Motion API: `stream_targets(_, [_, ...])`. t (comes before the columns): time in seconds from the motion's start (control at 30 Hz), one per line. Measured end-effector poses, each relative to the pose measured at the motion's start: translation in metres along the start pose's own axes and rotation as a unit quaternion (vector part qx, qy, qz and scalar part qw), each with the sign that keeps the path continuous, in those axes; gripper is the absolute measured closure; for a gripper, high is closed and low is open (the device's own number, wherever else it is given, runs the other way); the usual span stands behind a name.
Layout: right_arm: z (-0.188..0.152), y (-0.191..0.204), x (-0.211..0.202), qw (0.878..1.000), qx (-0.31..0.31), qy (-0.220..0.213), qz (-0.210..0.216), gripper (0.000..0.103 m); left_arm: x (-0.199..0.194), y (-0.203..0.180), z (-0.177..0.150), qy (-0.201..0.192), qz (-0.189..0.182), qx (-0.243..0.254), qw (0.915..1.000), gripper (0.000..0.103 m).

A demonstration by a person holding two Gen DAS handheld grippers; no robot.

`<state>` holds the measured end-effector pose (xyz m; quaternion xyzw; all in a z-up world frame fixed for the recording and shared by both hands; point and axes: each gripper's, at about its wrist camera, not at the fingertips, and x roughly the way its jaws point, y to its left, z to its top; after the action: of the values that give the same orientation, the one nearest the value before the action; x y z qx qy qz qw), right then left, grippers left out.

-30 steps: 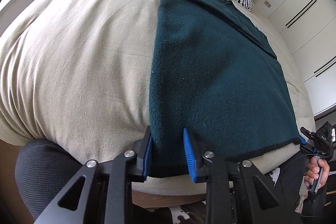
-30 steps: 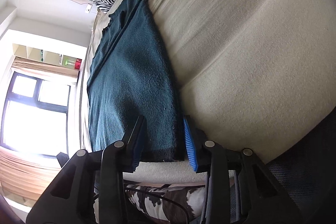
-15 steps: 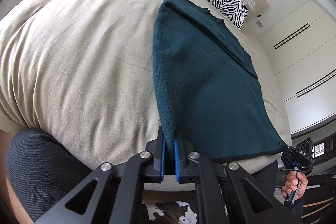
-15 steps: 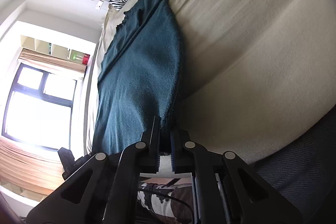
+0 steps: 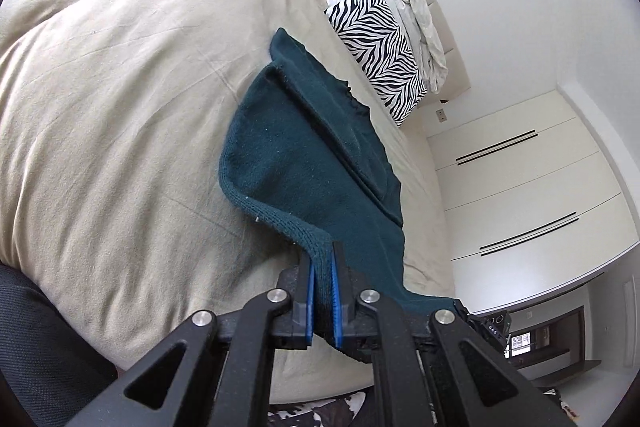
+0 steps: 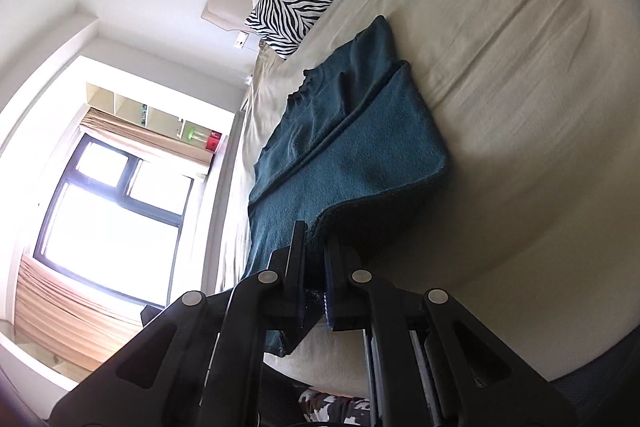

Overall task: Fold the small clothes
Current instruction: 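Grasp the sweater strip end with both tools and lift it, then fold the lifted strip end over onto the sweater and release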

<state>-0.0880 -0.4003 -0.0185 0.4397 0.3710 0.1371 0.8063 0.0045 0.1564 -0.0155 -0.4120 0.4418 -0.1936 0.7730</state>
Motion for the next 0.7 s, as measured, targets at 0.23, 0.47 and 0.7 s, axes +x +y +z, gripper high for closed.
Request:
stream_targets(0.23, [0.056,0.016,0.028,1.000,-0.018,-0.019,-0.004,0.097,0.026,-0.008,0.055,-0.018,-0.033,-0.027,0.9989,0.095])
stream_targets(0.47, [0.132,0.024,0.076,0.998,-0.017,-0.050,-0.016,0.097,0.080,-0.028,0.132,-0.038,-0.040,-0.023,0.9982,0.095])
stream_targets(0.7, [0.213,0.018,0.150,0.997,-0.012,-0.065,-0.045,0.097,0.145,-0.035,0.212,-0.055,-0.021,-0.029,0.9979,0.096])
